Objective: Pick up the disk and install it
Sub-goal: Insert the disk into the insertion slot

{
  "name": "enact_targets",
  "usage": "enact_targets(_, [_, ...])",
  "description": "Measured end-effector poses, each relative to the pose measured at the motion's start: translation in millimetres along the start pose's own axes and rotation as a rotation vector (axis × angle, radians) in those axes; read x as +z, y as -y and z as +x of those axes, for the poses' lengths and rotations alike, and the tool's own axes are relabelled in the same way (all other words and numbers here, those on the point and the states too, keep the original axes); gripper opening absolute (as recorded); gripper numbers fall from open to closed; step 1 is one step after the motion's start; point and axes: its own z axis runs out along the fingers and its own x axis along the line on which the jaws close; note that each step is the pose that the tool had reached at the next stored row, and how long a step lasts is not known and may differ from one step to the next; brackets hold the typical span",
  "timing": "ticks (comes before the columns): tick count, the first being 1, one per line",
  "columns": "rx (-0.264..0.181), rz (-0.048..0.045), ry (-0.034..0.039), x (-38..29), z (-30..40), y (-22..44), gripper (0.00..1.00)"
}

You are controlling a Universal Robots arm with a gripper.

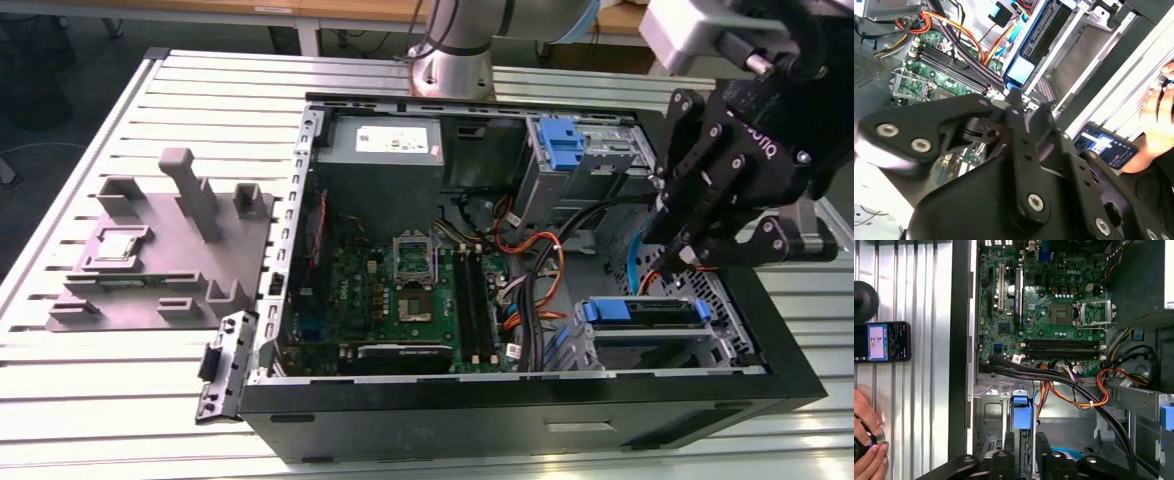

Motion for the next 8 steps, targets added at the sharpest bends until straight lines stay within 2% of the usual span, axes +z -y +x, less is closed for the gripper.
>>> enact_targets(2, [0.0, 0.0, 0.0, 3.6, 0.1, 0.0, 0.25])
enact_targets(3, [0.0, 0.0, 0.0, 5.4, 0.1, 0.1, 0.25])
enact_targets(5, [0.0, 0.0, -0.0001, 9.0, 0.1, 0.1, 0.13])
enact_targets(8, [0.0, 0.0, 0.0, 14.5, 0.1, 0.2, 0.1])
